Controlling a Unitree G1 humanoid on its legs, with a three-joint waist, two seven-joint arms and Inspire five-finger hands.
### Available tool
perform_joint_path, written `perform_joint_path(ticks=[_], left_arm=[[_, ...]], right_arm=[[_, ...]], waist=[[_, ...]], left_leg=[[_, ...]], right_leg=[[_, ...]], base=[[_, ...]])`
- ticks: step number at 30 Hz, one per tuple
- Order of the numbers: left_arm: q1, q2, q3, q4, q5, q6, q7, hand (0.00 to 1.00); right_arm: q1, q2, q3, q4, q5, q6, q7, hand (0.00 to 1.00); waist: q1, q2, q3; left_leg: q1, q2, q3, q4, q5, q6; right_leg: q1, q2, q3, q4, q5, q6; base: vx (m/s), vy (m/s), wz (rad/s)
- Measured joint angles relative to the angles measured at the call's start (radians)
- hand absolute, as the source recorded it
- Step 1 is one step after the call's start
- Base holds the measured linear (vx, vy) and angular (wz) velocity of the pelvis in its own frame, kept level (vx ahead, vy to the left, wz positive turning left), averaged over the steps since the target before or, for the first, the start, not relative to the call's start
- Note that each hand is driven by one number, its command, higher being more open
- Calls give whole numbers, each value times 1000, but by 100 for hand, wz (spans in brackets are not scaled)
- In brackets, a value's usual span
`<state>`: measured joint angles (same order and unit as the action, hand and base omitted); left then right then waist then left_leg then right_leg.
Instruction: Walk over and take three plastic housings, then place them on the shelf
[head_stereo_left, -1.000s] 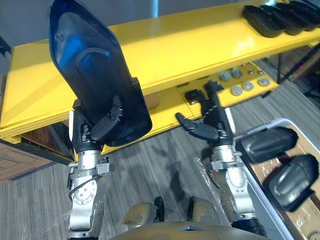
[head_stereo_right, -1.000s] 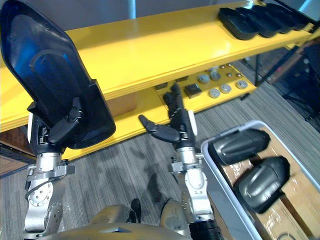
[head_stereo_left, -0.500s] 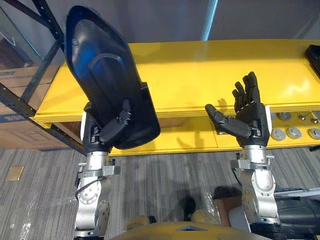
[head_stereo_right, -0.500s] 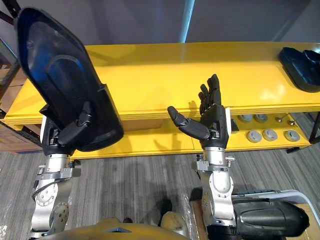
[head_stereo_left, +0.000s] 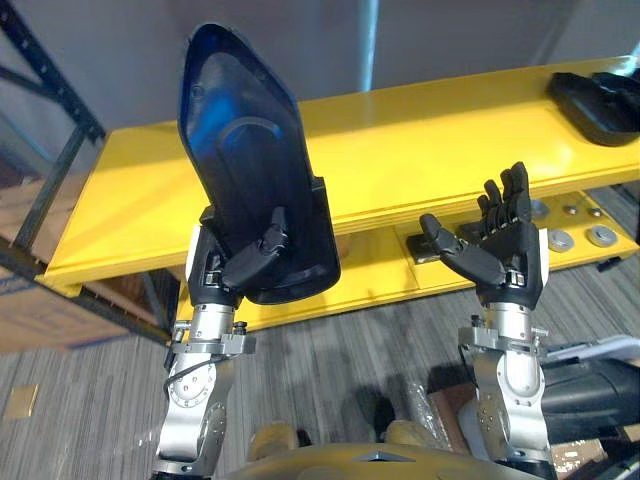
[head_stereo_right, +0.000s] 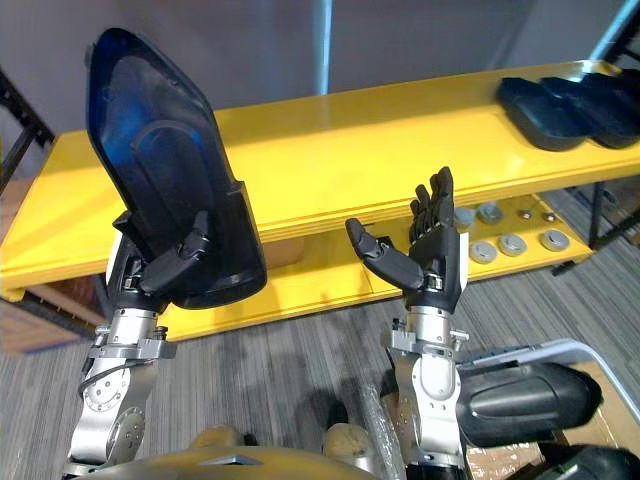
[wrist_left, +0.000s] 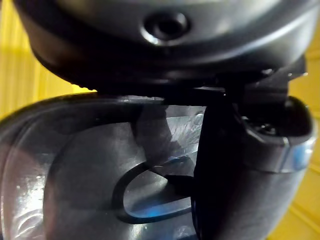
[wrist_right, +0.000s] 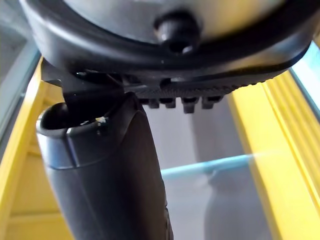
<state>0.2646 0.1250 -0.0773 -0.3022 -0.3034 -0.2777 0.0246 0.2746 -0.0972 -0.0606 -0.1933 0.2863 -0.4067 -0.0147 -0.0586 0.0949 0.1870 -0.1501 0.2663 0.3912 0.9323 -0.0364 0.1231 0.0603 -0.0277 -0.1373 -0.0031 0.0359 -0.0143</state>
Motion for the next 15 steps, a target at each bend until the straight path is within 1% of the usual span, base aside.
perform_joint_path(ticks=[1,2,3,4,5,6,7,8,10,11,12,13,14,15], left_arm=[[-6,-9,7,20,0,-1,1,0],[-13,-5,10,28,-1,-1,2,0],[-31,-1,6,52,-2,4,-2,0],[-33,0,-5,58,-1,25,-13,0],[-32,0,-23,60,0,48,-25,0],[-31,0,-31,60,-1,58,-31,0],[-30,-1,-49,60,-4,81,-42,0],[-30,-2,-57,60,-4,88,-44,0],[-30,-8,-81,59,0,115,-52,0],[-31,-10,-85,58,0,126,-52,0],[-30,-12,-88,58,0,150,-51,0],[-31,-13,-88,58,0,162,-49,0],[-40,-7,-80,60,0,205,-39,0],[-40,-9,-66,59,0,221,-22,0]], right_arm=[[25,1,0,-1,5,0,6,100],[31,11,2,-3,17,-3,9,100],[44,33,-3,-8,41,-9,7,100],[41,35,-5,-8,61,-16,3,100],[44,34,-3,-10,63,-22,3,100],[44,33,0,-10,63,-22,2,100],[46,30,14,-11,64,-22,-5,100],[46,29,23,-13,65,-22,-6,100],[54,12,66,-41,66,-22,-18,100],[59,11,73,-53,67,-22,-18,100],[64,10,86,-71,77,-24,-16,100],[64,9,90,-77,80,-24,-15,100],[65,21,103,-78,80,-25,-11,100],[59,29,123,-73,76,-26,-7,100]], waist=[[0,7,5],[-5,-3,13],[-14,-10,16],[-31,-4,16],[-34,-5,18],[-32,-7,20],[-29,-6,19],[-29,-4,18],[-30,5,12],[-30,11,8],[-30,26,-3],[-29,37,-10],[-28,24,-24],[-21,14,-28]], left_leg=[[-10,22,7,19,80,-11],[-16,24,11,37,97,-20],[-14,17,-1,-6,-11,-77],[-3,-15,-30,-165,-101,-108],[10,-50,-55,-345,-128,-139],[20,-61,-61,-419,-126,-150],[39,-71,-67,-547,-105,-176],[46,-71,-66,-593,-94,-182],[74,-79,-70,-689,-44,-169],[86,-83,-73,-708,-30,-174],[122,-92,-71,-754,11,-172],[143,-97,-67,-779,40,-168],[181,-120,-36,-855,59,-183],[196,-133,-10,-878,62,-179]], right_leg=[[3,5,-7,52,-22,-34],[-5,-9,-4,98,-39,-52],[0,-10,11,90,-61,-15],[-11,-4,26,90,-61,-23],[-23,-6,48,96,-65,-28],[-27,-7,60,99,-66,-28],[-31,-6,72,107,-71,-26],[-34,-4,81,113,-75,-23],[-44,-2,119,142,-96,0],[-47,-2,126,147,-100,9],[-56,3,142,157,-108,31],[-61,7,141,161,-114,37],[-72,-32,97,166,-135,41],[-74,-63,33,162,-127,52]], base=[[128,-78,-89],[202,-95,-65],[159,-60,-34],[117,-86,-42],[43,-57,-40],[62,-48,-55],[61,-18,-48],[72,4,-60],[116,86,-54],[133,159,-49],[87,144,-40],[138,202,-44],[160,210,-44],[151,199,-47]])
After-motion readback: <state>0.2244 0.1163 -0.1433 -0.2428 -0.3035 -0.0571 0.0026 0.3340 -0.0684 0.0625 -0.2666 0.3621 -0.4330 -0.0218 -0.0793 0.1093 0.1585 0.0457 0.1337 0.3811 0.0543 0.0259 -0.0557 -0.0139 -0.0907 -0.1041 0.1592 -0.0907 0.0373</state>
